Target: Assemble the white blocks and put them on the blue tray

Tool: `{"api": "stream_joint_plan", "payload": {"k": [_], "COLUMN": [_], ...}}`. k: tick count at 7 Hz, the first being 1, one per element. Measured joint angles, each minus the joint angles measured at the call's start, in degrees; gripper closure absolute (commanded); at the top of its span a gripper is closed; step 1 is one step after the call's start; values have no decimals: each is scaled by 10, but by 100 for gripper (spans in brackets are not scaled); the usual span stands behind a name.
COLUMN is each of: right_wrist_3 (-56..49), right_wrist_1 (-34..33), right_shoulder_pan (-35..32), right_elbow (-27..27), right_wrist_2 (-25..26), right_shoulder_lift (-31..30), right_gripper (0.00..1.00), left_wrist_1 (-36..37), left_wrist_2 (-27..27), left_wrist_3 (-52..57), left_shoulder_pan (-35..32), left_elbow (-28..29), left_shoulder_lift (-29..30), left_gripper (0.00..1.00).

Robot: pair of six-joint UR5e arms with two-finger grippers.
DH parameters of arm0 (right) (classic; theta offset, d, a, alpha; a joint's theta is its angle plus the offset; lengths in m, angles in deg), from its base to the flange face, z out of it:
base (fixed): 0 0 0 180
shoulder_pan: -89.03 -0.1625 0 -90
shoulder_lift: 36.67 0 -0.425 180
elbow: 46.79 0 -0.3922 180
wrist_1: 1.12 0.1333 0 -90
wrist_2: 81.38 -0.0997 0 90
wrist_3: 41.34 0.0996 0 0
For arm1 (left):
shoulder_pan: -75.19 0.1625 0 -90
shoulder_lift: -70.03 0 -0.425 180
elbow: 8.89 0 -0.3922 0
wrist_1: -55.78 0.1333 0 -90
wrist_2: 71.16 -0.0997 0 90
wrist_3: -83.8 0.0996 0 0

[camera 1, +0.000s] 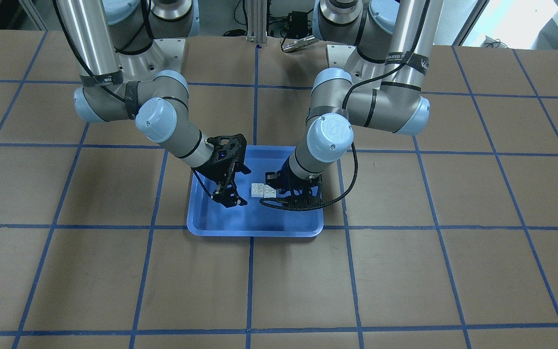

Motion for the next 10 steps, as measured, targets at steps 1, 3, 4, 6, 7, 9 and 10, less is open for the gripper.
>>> {"api": "stream_joint_plan", "payload": {"k": [1,3,4,6,7,9,10], "right_wrist_3": [11,20,24,42,55,85,105], "right_wrist_1": [37,182,271,432,511,657,711], "right_shoulder_pan": [1,6,9,19,26,49,64], "right_elbow": [4,42,76,163,218,326,366], "right_wrist_2": [25,71,91,137,161,192,197], "right_shoulder_lift": [-30,-109,-142,-175,-179,-180,-181], "right_gripper": [0,0,0,0,0,0,0], "left_wrist_1": [0,0,1,8,14,17,18], "left_wrist_2": [0,0,0,0,1,0,0], "left_wrist_3": [-3,-11,-12,-21,-29,-33,-34], "left_shoulder_pan": [0,-1,-1,-4,-7,-11,-11], "left_elbow": [0,0,0,1,1,1,1], "left_shoulder_lift": [0,0,2,6,10,13,13], "left_gripper": [99,99,99,99,99,99,99]}}
